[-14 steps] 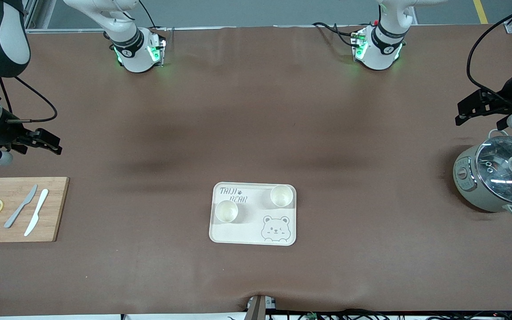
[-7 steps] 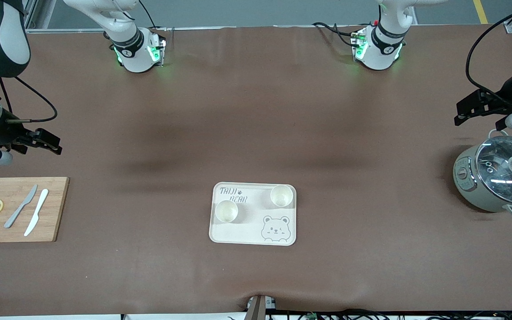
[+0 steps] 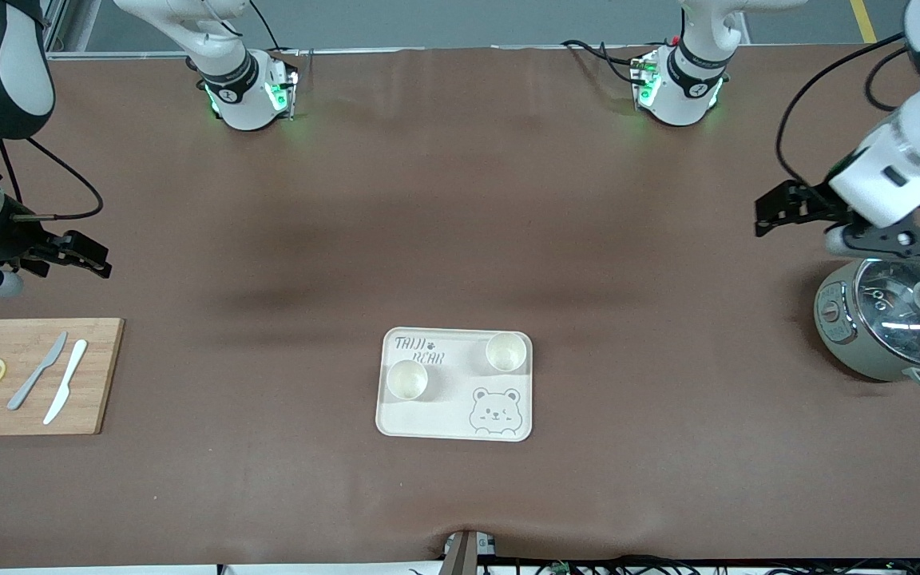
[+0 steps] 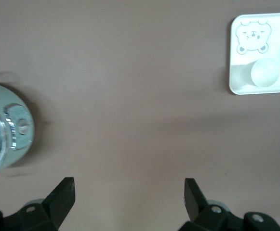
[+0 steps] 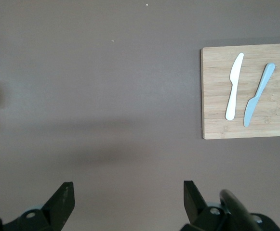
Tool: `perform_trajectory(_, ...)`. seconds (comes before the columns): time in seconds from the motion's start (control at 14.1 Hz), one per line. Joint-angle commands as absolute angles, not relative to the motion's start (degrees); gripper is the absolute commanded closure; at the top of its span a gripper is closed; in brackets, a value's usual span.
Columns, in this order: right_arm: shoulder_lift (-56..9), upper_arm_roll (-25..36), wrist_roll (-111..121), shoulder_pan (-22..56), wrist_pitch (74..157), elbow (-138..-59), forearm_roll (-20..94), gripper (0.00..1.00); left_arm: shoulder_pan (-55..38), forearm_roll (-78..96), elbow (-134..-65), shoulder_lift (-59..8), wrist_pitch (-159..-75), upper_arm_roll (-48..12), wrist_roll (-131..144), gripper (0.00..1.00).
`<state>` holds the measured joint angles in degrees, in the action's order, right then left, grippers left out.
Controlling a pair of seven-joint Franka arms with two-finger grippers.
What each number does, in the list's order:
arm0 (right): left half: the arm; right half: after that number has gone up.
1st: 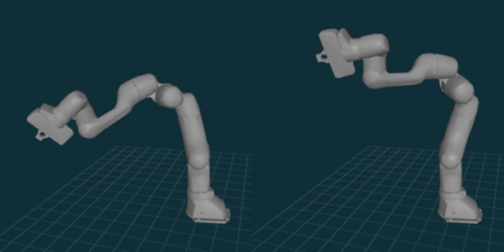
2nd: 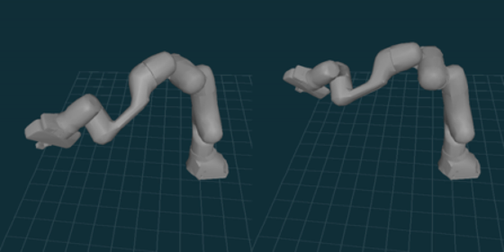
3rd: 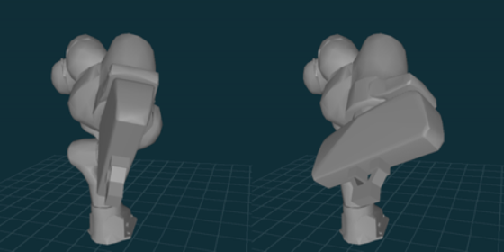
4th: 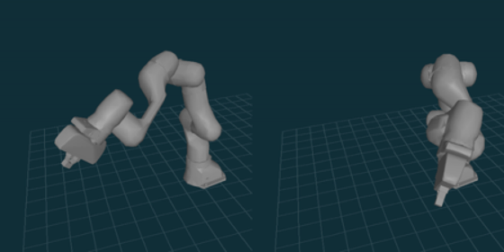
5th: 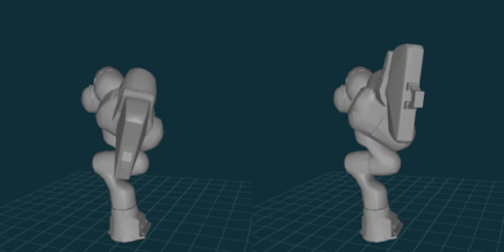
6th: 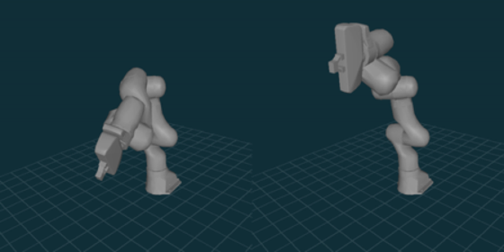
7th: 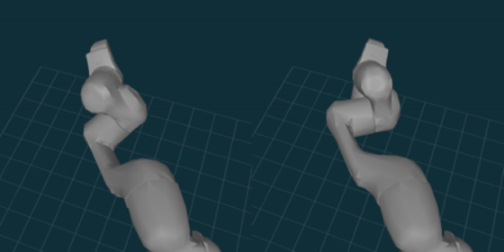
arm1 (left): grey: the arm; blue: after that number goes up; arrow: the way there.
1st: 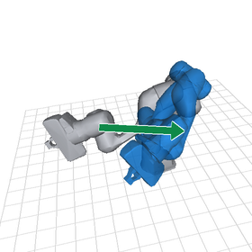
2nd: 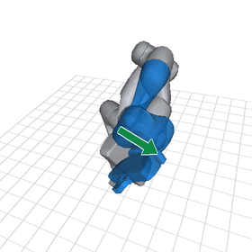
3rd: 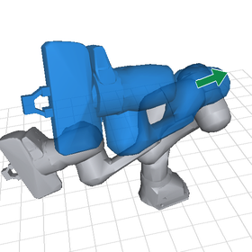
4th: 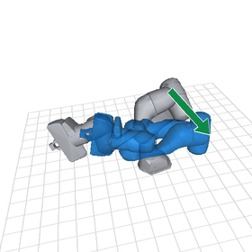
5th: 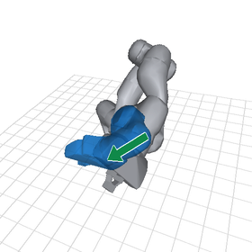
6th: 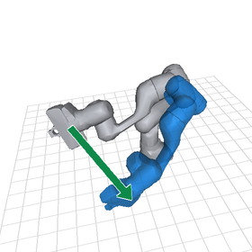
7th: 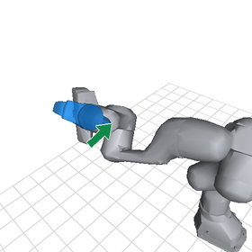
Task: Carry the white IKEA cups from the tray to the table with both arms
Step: 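Move the left gripper over the white cup nearest the pot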
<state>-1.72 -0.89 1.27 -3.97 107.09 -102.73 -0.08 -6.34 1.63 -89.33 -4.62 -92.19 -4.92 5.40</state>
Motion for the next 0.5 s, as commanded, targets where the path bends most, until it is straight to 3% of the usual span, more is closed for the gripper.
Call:
perform_trajectory(0.0, -0.6, -1.3, 1.1, -4.4, 107.0, -103.3, -0.2, 0.00, -10.9, -1.8, -87.6, -6.8, -91.7, -5.5, 12.2, 0.00)
perform_trajectory(0.43, -0.6, -1.4, 1.1, -4.3, 106.7, -103.3, -0.2, 0.00, -15.8, -1.5, -83.7, -14.0, -92.0, -5.7, 19.7, 0.00)
